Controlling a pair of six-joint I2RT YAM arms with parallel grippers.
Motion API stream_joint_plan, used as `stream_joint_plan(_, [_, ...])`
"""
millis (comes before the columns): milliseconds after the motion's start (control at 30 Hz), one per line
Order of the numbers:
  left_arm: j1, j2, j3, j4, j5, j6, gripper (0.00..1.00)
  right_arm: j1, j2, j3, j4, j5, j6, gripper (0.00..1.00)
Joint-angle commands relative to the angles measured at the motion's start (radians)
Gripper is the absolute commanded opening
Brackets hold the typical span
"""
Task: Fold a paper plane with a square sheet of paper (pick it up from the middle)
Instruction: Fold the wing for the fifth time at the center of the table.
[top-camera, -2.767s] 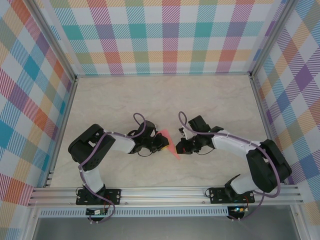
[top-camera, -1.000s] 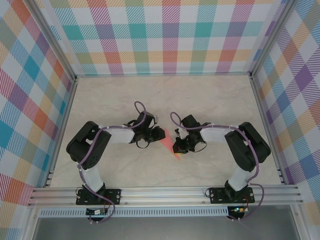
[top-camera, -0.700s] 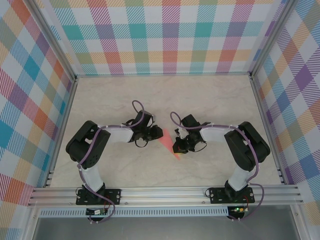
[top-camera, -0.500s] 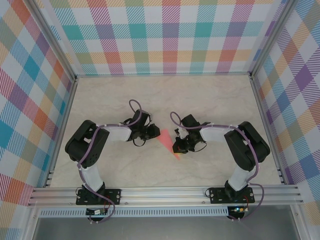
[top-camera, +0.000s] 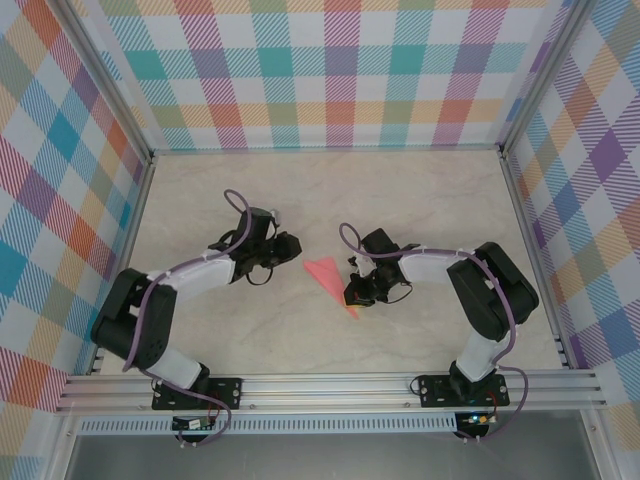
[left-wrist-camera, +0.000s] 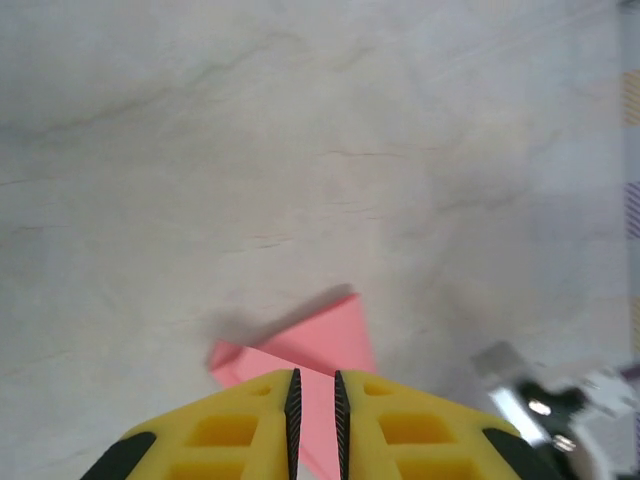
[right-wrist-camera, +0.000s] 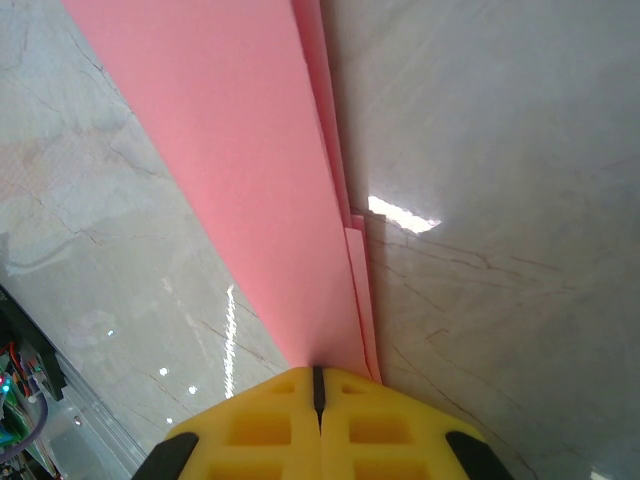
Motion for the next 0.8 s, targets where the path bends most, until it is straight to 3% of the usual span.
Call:
stream_joint_plan(0, [-0.062,-0.039,-0.048,0.038,0.021,-0.054,0.18,0.01,0.067,-0.046,-0.089,0.124,-0.018,0.0])
stream_joint_plan(300, [-0.25,0.133,-0.061,0.241,0.07,-0.191,0.06,0.01,0.075,-0.044,-0.093,0.123,-0.016,0.0])
stream_joint_plan(567, [-0.291,0.26,-0.041,0.285,0.095,-0.212,0.02,0.009,0.074,-0.048,-0.096,0.129,-0.014,0.0])
stream_joint_plan(767, [-0.29,0.281,-0.071,0.27,0.021,-0.202,0.02,0.009,0.082,-0.052,-0.099,0.14,-0.017,0.0])
